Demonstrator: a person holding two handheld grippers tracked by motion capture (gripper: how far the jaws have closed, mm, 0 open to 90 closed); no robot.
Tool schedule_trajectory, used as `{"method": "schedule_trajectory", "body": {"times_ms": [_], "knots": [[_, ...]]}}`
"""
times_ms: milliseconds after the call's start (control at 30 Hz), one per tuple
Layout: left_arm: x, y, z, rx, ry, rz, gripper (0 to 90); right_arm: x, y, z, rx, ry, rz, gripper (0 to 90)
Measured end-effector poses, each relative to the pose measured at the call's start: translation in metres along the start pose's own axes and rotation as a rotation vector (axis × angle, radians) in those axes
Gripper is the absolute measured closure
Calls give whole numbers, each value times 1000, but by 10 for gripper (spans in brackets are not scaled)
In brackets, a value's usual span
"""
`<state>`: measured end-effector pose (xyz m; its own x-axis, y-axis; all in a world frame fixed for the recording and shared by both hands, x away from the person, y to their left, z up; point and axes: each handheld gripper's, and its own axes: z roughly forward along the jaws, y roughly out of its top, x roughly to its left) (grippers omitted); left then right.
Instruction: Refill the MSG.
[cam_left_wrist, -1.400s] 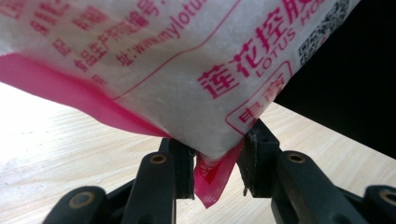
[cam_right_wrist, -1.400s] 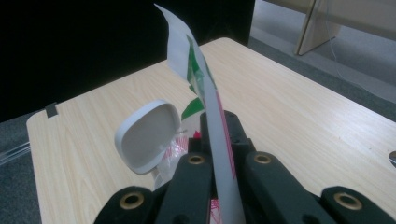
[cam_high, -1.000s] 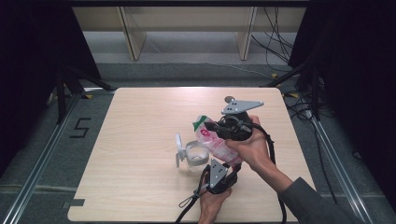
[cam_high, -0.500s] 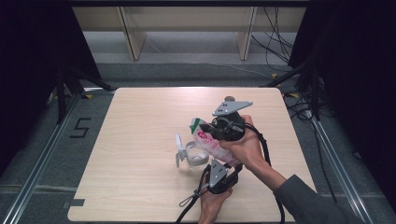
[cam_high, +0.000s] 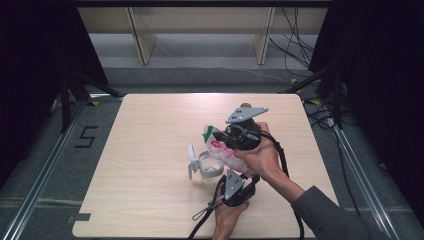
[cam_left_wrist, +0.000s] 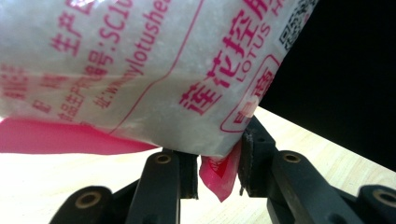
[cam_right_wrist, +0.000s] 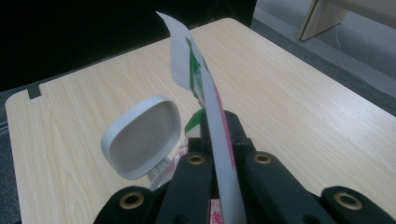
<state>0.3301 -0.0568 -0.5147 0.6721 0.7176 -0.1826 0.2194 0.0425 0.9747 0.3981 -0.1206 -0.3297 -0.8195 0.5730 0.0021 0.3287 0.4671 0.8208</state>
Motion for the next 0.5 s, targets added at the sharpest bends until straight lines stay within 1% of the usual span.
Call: {"method": "schedule_trajectory", "body": {"times_ms": [33, 67, 100, 133, 167, 200, 267, 300, 333, 400, 433, 467, 500], "knots": [[1, 0, 0, 1, -1, 5, 713, 0, 0, 0, 0, 0, 0, 900], [1, 0, 0, 0, -3, 0, 713, 2, 0, 2, -3, -16, 6, 900], [0, 0, 0, -1, -4, -1, 713, 2, 0, 2, -3, -16, 6, 900], [0, 0, 0, 0, -6, -3, 714, 2, 1, 3, 15, -5, -10, 900], [0, 0, 0, -2, -8, -6, 715, 3, 1, 6, 10, -14, -15, 900], [-1, 0, 1, -2, -11, -9, 716, 3, 1, 6, 25, -6, -12, 900], [-1, -1, 1, -3, -11, -8, 717, 4, 1, 7, 20, -13, -14, 900], [0, 0, 1, -2, -5, -5, 717, 4, 1, 7, 37, -7, -20, 900], [0, 0, 0, 2, -3, 0, 718, 4, 1, 7, 32, -5, -13, 900], [2, 0, 0, 12, -4, 11, 718, 4, 2, 8, 23, 1, -22, 900], [1, 0, 0, 2, -2, -6, 718, 5, 1, 8, 22, 1, -22, 900], [0, -1, 1, 3, -2, -9, 719, 6, 1, 10, 23, -8, -16, 900], [0, -1, 1, 0, -3, -13, 719, 7, 1, 10, 37, -10, -13, 900]]}}
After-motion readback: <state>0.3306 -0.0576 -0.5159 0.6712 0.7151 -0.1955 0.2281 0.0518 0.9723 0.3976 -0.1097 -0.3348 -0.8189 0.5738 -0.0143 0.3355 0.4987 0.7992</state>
